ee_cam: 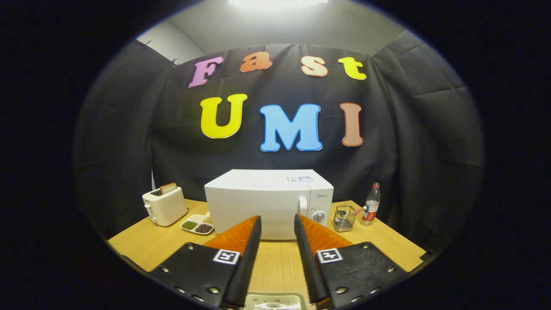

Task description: Open the microwave, put the food inside, and close the microwave door.

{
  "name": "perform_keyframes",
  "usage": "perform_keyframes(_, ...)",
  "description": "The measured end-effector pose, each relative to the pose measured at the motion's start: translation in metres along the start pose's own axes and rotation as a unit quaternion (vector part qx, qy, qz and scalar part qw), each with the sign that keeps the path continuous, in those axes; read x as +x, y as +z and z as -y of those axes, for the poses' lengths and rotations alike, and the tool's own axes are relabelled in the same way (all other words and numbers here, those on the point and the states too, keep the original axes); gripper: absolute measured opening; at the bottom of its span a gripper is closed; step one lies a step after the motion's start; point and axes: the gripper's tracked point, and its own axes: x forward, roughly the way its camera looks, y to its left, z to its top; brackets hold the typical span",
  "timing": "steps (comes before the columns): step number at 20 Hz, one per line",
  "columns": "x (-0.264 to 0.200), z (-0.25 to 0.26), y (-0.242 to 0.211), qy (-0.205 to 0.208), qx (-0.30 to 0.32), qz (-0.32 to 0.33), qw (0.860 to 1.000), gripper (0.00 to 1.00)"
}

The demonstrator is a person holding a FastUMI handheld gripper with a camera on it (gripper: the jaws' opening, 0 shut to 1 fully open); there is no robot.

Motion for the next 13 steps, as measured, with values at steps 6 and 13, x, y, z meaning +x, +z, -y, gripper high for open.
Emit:
perform_keyframes(6,-0.027,-0.004,0.009,0.004,0.011,0.025,1.0,0.94)
perform_keyframes(13,-0.037,0.0,0.021,0.002,0.017,0.036,0.999,0.94)
